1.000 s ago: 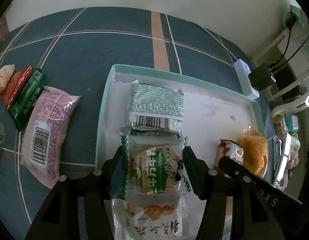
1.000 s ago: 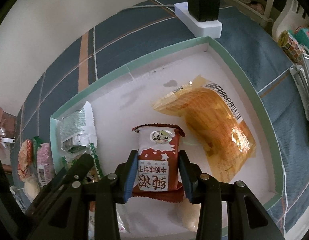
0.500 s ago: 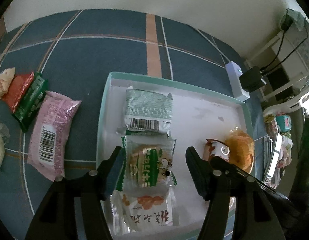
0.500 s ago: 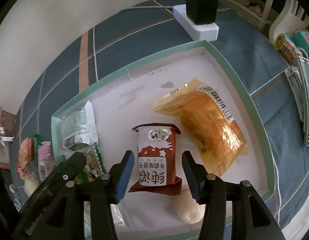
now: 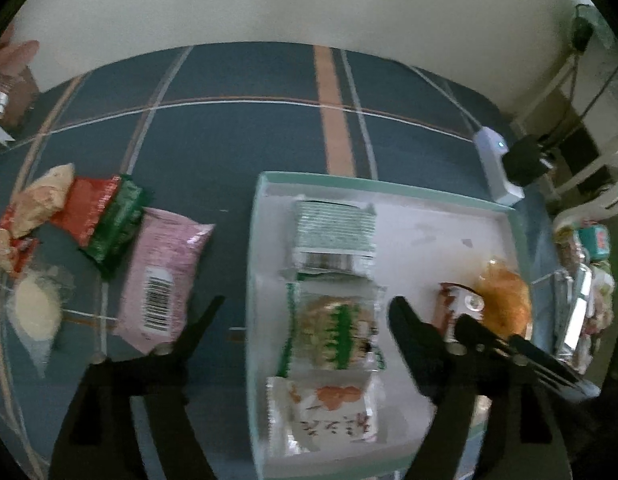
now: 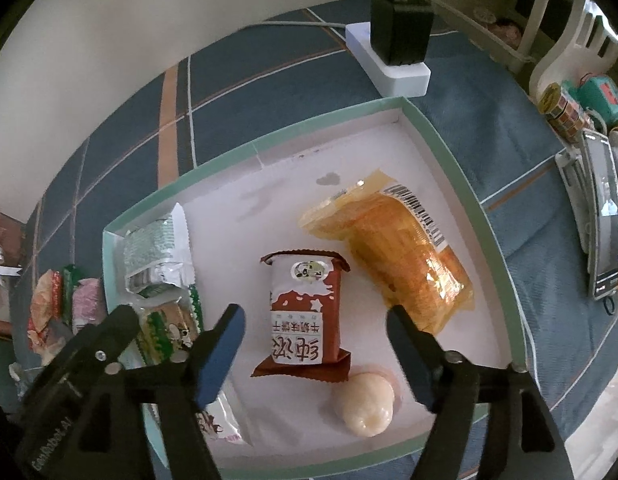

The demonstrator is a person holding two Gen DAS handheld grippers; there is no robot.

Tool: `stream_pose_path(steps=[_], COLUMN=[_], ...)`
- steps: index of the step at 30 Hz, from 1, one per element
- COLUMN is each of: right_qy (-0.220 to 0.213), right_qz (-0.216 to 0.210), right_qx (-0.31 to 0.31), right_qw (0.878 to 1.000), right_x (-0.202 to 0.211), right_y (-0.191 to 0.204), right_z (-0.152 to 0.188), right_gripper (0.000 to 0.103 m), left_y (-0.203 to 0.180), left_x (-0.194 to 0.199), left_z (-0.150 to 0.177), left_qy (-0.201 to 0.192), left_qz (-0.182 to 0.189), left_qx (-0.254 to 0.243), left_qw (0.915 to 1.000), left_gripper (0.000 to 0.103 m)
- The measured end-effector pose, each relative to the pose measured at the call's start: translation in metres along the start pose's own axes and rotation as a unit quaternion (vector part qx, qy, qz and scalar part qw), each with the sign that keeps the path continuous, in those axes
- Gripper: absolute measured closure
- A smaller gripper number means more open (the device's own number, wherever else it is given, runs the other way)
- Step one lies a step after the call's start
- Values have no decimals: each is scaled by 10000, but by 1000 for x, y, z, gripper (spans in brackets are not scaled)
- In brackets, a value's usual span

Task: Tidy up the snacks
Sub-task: 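Move both tools back toward the snacks on the tablecloth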

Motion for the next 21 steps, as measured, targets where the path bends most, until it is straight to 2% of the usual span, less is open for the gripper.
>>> stream_pose_path(steps=[6, 13, 21], right_qy=[-127, -79, -55], right_qz=[155, 213, 204], right_qx=[5, 97, 28], right_qw=[9998, 9997, 9998], right_x=[0, -5, -8], right_y=[-3, -2, -1], right_z=[-2, 0, -1], right_gripper=[0, 0, 0], left_y=[15, 21, 26], left_x=[-2, -6, -4], left_z=[3, 6, 8], left_qy=[66, 154, 195], left_qz=[-292, -519, -578], left_qx=[137, 188, 190], left_qw=[9995, 9984, 9980], left_gripper=[1, 0, 0])
Point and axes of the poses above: each gripper's, at about its wrist camera, not at the fingertips, and x roughly against the way its jaws point, y to its left, z to its underside, the point moved 1 cm from there along -x, roughly the way its jaws point, and after that the axes turned 15 degrees about -x, right-handed, at the moved point
